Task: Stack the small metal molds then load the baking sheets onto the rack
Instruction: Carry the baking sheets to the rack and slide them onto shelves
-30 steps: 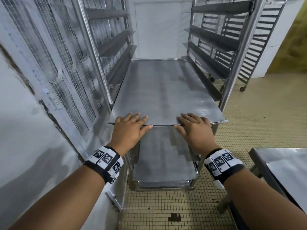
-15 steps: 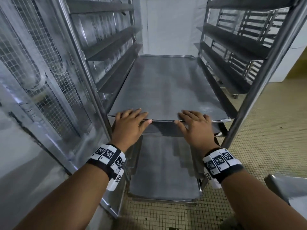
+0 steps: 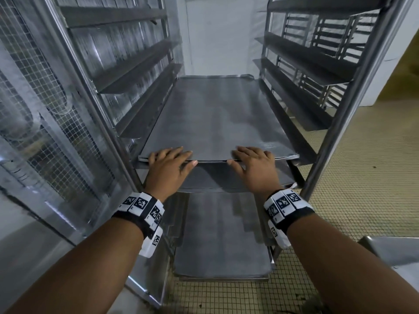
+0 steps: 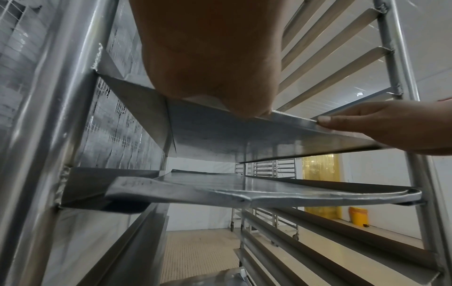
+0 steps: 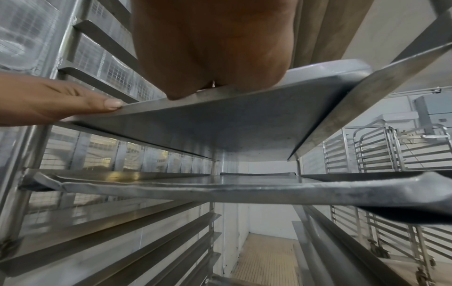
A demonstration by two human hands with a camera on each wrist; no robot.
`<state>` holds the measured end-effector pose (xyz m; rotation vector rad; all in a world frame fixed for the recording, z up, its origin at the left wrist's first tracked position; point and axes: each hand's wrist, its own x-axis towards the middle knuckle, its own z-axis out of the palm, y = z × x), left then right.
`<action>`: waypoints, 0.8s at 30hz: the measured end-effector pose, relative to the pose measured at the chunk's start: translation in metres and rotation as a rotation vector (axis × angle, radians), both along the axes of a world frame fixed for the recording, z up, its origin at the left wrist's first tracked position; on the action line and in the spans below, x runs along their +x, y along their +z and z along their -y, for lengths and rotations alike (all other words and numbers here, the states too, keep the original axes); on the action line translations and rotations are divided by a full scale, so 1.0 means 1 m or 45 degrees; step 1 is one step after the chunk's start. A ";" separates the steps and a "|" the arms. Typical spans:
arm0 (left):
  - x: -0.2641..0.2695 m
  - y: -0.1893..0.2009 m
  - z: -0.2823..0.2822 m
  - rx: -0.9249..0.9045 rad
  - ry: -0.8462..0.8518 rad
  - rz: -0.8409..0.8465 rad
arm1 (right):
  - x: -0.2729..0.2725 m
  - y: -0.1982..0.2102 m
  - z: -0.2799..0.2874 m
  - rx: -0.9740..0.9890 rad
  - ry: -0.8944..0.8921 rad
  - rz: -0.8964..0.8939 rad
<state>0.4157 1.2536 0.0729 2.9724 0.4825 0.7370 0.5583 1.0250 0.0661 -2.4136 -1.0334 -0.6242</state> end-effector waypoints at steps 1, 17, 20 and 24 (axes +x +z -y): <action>0.001 -0.001 -0.001 -0.003 -0.005 0.002 | 0.001 0.000 -0.001 0.003 0.001 -0.004; 0.025 -0.046 0.119 -0.013 -0.565 0.408 | -0.066 -0.037 0.116 -0.032 -0.159 -0.273; 0.031 -0.063 0.168 -0.127 -0.835 0.507 | -0.086 -0.056 0.184 -0.063 -0.429 -0.483; 0.042 -0.071 0.243 -0.510 -1.049 0.071 | -0.117 -0.071 0.279 0.066 -0.850 -0.691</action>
